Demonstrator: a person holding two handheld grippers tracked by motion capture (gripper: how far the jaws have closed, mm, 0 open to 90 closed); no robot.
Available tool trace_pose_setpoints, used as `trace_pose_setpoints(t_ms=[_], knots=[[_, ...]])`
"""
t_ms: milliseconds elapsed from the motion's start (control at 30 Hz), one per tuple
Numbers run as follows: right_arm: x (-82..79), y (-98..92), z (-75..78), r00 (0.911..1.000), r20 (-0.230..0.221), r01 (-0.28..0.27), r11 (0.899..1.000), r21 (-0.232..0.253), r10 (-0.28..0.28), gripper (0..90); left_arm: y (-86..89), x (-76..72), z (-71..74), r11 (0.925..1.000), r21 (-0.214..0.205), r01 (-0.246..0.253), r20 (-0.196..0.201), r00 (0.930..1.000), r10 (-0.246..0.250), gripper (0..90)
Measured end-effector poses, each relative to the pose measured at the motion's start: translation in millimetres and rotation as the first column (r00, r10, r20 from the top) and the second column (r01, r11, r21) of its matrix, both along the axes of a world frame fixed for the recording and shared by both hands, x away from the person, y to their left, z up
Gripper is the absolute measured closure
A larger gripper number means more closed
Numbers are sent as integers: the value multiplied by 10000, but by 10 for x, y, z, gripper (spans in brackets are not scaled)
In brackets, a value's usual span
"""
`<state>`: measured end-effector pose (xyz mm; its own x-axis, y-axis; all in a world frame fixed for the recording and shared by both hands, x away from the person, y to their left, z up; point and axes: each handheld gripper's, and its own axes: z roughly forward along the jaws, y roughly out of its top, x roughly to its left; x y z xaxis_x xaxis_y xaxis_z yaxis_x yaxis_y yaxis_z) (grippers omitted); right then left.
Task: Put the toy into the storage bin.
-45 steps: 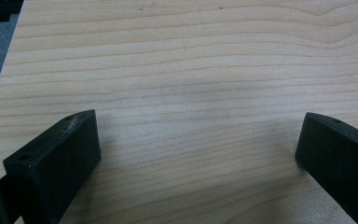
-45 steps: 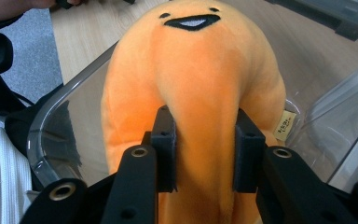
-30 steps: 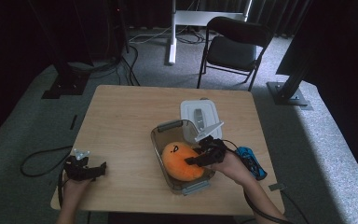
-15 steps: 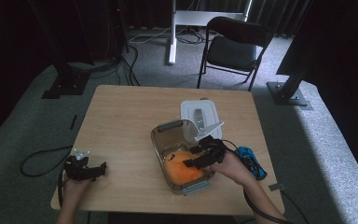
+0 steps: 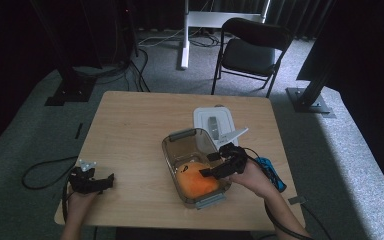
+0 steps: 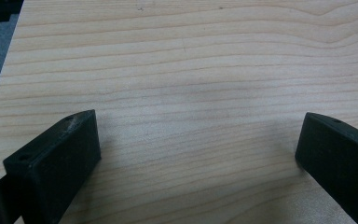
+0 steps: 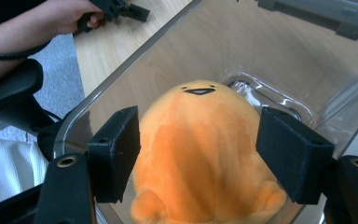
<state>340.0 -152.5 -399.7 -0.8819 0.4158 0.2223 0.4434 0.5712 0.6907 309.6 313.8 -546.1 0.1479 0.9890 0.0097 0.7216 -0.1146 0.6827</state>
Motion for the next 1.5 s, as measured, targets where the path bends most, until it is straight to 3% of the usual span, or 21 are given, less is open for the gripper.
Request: trace_pose_setpoints(t_ms=[300,700,933,1100,1300,1500], knots=[[23,-166,82,9978,222,619,9975,350,-627,204,0,-3,0,10000,-6,12,1,10000,-12,3],[84,-445,120,9869,275,1567,9847,760,-1592,181,-1,-3,-1,10000,-15,1,15,10000,-1,3],[142,-623,79,9706,259,2367,9685,770,-2393,174,0,-2,-2,10000,-1,7,32,10000,-7,3],[192,-766,8,9602,-34,2786,9562,897,-2795,165,-2,-3,-2,10000,-16,-5,30,10000,5,3],[226,-923,-78,9379,-71,3462,9343,846,-3469,164,-3,-3,-2,10000,-32,-13,25,10000,13,3],[221,-1047,-177,9232,-48,3836,9204,761,-3844,140,-1,-3,-2,10000,-17,-1,14,10000,1,3]])
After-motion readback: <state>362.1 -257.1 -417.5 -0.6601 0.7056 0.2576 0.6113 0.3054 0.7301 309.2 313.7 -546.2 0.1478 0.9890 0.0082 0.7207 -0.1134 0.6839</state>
